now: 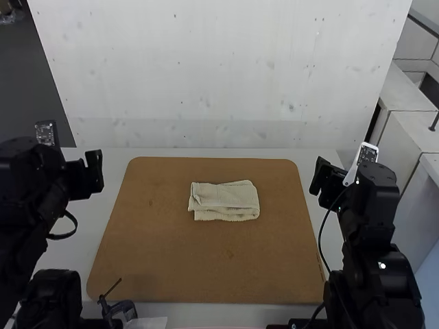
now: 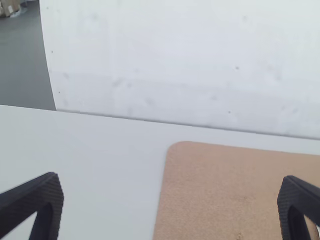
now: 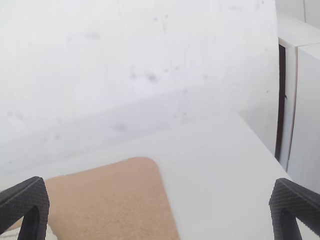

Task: Fold the towel.

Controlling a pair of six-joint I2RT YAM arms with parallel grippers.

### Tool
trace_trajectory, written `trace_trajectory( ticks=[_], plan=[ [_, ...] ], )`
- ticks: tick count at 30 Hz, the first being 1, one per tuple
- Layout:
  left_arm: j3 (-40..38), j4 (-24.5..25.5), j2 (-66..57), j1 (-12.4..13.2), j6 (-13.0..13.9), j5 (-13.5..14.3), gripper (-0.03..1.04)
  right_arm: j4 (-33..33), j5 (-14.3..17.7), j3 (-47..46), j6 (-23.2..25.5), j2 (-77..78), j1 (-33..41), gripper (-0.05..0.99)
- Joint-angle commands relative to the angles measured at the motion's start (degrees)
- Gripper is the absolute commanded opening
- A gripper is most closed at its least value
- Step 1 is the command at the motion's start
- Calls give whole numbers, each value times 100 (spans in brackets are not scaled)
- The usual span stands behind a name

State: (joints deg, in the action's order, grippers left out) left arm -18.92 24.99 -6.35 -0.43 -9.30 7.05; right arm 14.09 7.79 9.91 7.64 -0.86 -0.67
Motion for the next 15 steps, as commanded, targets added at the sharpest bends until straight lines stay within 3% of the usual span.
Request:
trace_trajectory(
  ticks=[1, 5, 10, 15],
  plan=[
    [-42, 199, 380, 51, 16, 148, 95, -64, -50, 28, -70, 51, -56, 96],
    [143, 313, 486, 95, 851, 86, 96, 50, -102, 55, -70, 42, -65, 96],
    [222, 260, 635, 95, 956, -239, 97, -55, -155, -86, -96, 42, -65, 96],
    [187, 445, 591, 87, 1115, -599, 96, 288, -243, -86, -105, -89, -109, 96]
  ],
)
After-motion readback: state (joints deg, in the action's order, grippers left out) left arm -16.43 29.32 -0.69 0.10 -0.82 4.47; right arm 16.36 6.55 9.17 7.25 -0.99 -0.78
